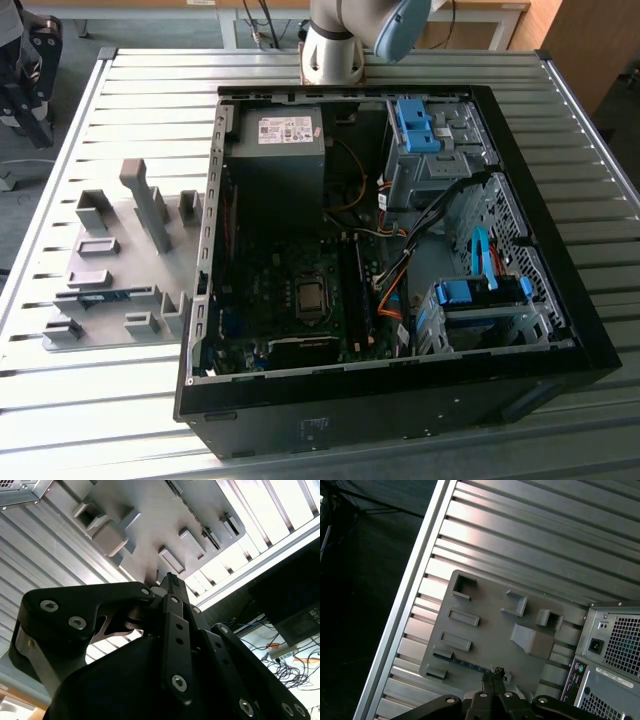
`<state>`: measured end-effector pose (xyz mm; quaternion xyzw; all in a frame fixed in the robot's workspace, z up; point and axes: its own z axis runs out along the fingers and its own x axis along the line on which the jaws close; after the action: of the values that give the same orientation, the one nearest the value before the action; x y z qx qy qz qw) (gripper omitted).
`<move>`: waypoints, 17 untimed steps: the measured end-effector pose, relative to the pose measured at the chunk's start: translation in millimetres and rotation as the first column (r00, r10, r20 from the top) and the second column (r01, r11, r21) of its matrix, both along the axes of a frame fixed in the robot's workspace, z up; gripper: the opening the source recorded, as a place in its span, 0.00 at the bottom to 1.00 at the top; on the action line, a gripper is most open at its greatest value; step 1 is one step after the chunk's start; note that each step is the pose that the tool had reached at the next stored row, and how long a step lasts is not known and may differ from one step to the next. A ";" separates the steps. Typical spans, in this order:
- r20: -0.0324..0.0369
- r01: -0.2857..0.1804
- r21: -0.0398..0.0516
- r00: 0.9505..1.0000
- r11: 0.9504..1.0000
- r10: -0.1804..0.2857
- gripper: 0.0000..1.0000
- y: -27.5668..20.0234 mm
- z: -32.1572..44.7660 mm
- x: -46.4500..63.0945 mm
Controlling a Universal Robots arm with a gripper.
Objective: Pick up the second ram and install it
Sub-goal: 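Pick up the second ram and move it above second insertion slot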
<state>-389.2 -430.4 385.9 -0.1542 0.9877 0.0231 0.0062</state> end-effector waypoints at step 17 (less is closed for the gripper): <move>0.000 -0.176 0.000 0.984 0.984 0.176 0.10 0.0 -1.5 0.0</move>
<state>-389.2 -430.4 384.4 -0.2409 0.9703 0.0236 0.0041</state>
